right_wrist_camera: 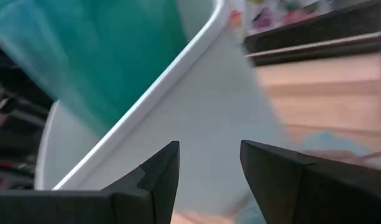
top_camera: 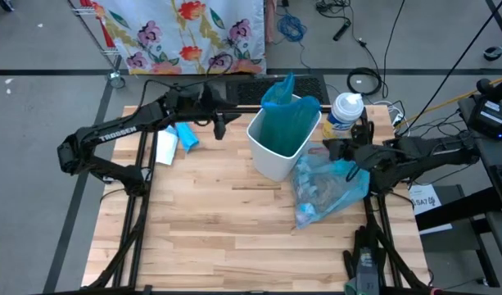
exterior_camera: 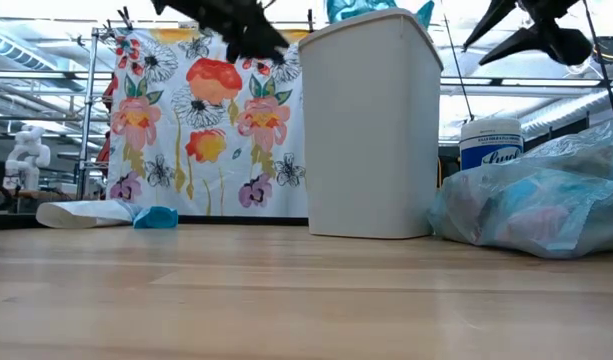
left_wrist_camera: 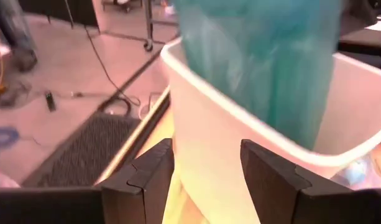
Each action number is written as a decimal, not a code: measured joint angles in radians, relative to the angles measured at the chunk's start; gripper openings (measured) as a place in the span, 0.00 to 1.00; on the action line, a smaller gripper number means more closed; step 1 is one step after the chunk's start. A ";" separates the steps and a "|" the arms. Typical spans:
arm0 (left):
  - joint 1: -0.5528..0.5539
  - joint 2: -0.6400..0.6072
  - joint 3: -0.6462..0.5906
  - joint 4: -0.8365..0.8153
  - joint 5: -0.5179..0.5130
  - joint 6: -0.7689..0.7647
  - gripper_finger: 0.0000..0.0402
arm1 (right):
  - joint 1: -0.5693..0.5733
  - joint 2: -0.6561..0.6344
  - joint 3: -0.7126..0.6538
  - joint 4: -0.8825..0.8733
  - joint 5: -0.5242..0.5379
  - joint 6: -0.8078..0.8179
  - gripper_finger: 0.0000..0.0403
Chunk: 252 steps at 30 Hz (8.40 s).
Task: Place trash/remove bag and relplace
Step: Insert the blue trash bag into the white trash bin
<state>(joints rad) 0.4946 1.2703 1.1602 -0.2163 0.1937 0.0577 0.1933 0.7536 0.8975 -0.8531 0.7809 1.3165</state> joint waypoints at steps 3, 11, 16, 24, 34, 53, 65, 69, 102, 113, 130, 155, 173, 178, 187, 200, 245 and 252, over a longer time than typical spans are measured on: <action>0.040 -0.001 -0.085 0.056 0.066 -0.058 0.47 | -0.038 -0.001 0.027 -0.050 -0.001 -0.024 0.40; 0.110 -0.025 -0.303 0.235 0.155 -0.152 0.47 | -0.119 -0.007 0.001 -0.134 -0.092 0.011 0.34; 0.123 -0.005 -0.334 0.360 0.187 -0.189 0.44 | -0.221 -0.027 -0.051 0.006 -0.111 -0.109 0.13; 0.159 0.101 -0.337 0.492 0.365 -0.254 0.06 | -0.516 -0.024 -0.136 0.253 -0.314 -0.337 0.02; 0.118 0.187 -0.338 0.656 0.468 -0.203 0.01 | -0.787 0.026 -0.254 0.622 -0.638 -0.500 0.00; -0.062 0.004 -0.338 0.336 0.438 -0.122 0.00 | -0.711 0.336 -0.255 0.968 -0.906 -0.521 0.00; -0.062 -0.259 -0.338 0.025 0.118 -0.042 0.00 | -0.651 0.229 -0.257 0.838 -0.866 -0.534 0.00; -0.041 -0.346 -0.336 0.039 0.083 -0.049 0.00 | -0.671 0.144 -0.180 0.573 -0.834 -0.540 0.00; -0.055 -0.103 0.428 -0.324 0.125 -0.105 0.22 | -0.400 0.578 0.828 -0.216 -0.573 -0.810 0.00; -0.085 -0.026 0.433 -0.321 0.126 -0.230 0.24 | -0.394 0.579 0.829 -0.214 -0.577 -0.863 0.00; -0.138 0.098 0.446 -0.453 0.207 -0.626 0.19 | -0.394 0.579 0.829 -0.235 -0.576 -0.964 0.00; -0.264 0.168 0.573 -0.584 0.167 -0.706 0.18 | -0.184 0.616 0.829 -0.166 -0.677 -0.939 0.00; -0.267 0.182 0.573 -0.846 0.114 -0.334 0.02 | 0.096 0.803 0.829 0.128 -0.469 -0.752 0.00; -0.276 0.164 0.573 -0.913 0.080 -0.233 0.01 | 0.152 0.805 0.910 0.049 -0.260 -0.636 0.00; -0.282 0.123 0.573 -0.892 0.094 -0.143 0.00 | 0.153 0.904 1.234 0.001 -0.043 -0.694 0.00; -0.282 0.122 0.573 -0.784 0.120 -0.103 0.00 | -0.061 1.131 1.417 -0.087 -0.268 -0.691 0.00; -0.218 0.070 0.573 -0.800 0.116 -0.215 0.27 | 0.000 1.118 1.458 -0.423 -0.163 -0.575 0.00; -0.206 0.070 0.572 -0.748 0.121 -0.479 0.32 | 0.000 1.118 1.458 -0.422 -0.157 -0.723 0.00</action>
<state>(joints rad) 0.2891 1.3407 1.7325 -0.9640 0.3152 -0.4211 0.1936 1.8717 2.3554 -1.2747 0.6237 0.5932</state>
